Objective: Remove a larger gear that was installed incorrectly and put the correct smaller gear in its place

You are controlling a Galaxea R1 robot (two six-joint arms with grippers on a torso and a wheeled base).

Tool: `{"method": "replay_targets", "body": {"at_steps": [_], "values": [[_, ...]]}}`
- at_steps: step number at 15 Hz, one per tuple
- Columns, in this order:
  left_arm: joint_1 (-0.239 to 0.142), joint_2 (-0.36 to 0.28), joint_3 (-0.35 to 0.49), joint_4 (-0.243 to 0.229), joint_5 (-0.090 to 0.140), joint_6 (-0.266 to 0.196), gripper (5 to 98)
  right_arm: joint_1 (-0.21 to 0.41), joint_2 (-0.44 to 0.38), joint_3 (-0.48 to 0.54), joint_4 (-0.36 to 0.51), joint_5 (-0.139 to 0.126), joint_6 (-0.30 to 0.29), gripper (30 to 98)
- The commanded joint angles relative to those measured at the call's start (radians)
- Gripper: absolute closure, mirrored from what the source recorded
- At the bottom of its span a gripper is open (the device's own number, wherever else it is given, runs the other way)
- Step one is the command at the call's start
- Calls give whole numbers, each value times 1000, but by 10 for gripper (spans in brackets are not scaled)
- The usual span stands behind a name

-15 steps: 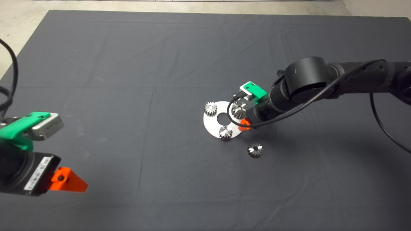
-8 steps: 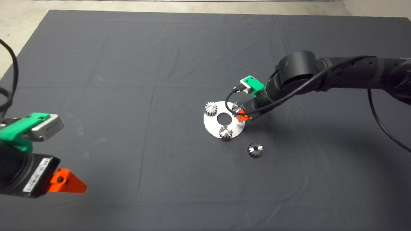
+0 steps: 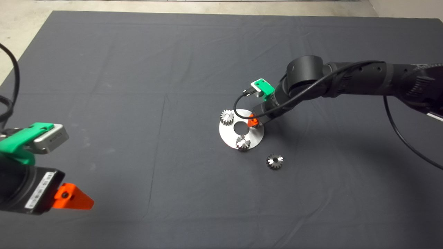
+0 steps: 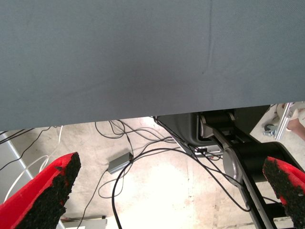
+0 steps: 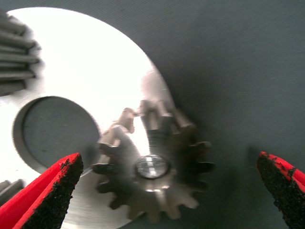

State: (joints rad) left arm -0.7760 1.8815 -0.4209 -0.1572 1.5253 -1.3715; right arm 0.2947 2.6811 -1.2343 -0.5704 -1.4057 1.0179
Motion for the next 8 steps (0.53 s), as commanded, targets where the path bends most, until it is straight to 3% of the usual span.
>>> {"method": "replay_targets", "body": {"at_steps": [1,3,4,8], "values": [[-14,-1,12,-16,38,-3,55,14,3,-14,-31,2,-1,329],[-14,-1,12,-16,38,-3,55,15,3,-14,-31,4,1,336],[-14,-1,12,-16,38,-3,55,15,1,-16,-31,4,1,377],[-14,-1,14,-16,38,-4,55,17,1,-16,-31,5,4,431]]}}
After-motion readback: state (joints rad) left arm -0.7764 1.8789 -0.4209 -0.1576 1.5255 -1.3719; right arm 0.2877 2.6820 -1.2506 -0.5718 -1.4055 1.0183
